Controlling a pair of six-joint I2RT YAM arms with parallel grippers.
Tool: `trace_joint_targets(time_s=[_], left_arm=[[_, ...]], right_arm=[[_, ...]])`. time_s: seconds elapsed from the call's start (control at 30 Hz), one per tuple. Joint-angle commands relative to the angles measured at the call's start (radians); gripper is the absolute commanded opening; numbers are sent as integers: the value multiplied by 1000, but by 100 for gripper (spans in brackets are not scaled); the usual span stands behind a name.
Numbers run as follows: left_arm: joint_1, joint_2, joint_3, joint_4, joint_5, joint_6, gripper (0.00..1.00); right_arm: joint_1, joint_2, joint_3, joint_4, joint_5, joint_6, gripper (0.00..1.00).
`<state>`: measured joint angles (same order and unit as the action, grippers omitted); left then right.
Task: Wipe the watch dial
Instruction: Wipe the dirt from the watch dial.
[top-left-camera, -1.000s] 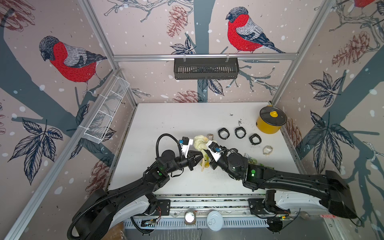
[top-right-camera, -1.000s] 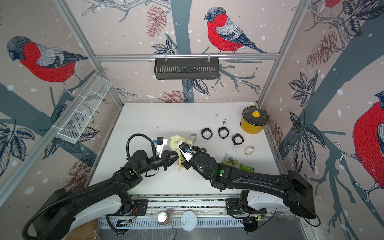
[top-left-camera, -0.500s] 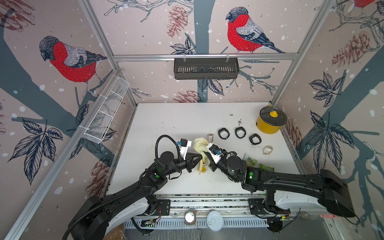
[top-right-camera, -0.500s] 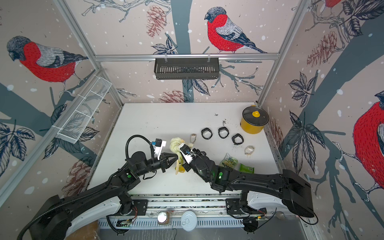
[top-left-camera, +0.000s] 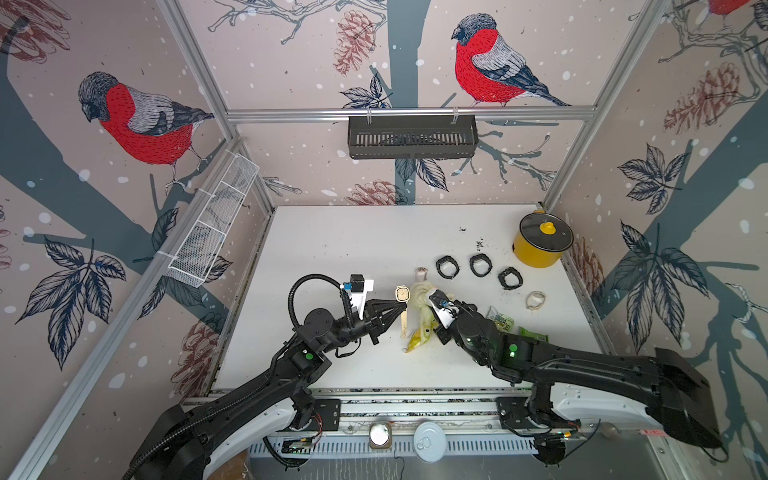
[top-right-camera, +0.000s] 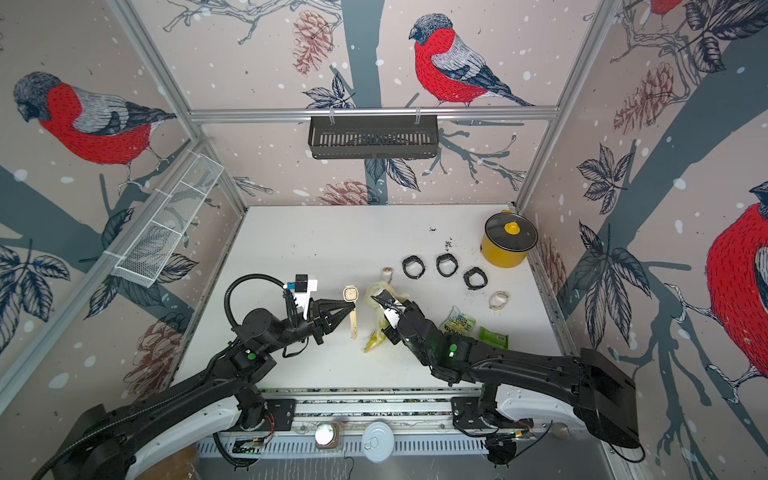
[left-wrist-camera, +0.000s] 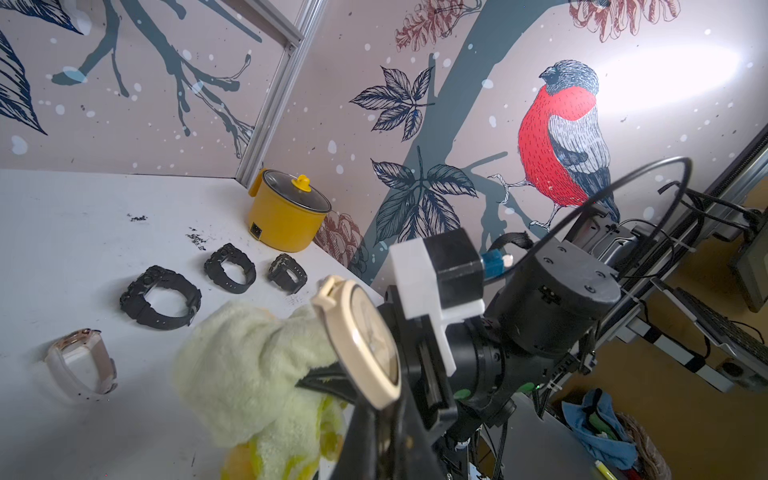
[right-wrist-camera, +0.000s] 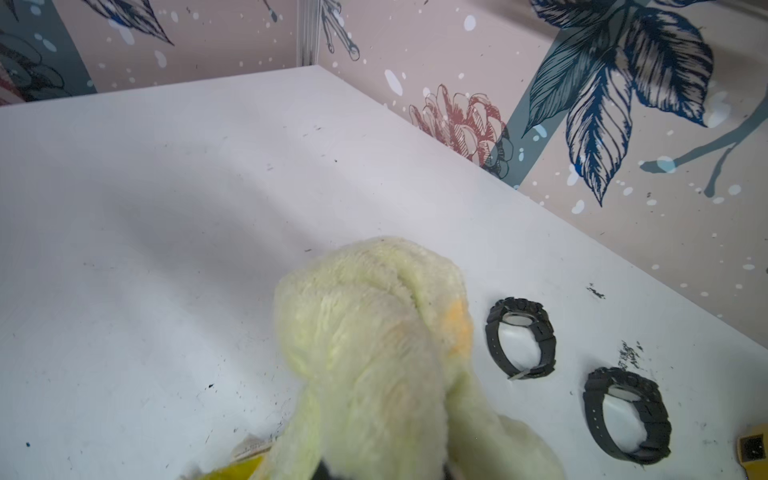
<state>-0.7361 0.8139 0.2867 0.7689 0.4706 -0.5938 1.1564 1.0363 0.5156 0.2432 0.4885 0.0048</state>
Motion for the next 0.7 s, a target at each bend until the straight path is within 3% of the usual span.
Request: trace_joint_targets(time_s=[0.0,0.13,0.27,0.67], left_arm=[[0,-2,-4,66,18,19,0],[0,1,-13,65,16,21,0],[0,19,-14,61,20,28,0],[0,73,-9,78,27,25,0]], right_arm=[[-7,-83,3,2,-10,35,2],[-8,-208,12,28,-91,4,2],[5,-233,53,74,-154,-32,2],[51,43,227,136,-232,-103,2]])
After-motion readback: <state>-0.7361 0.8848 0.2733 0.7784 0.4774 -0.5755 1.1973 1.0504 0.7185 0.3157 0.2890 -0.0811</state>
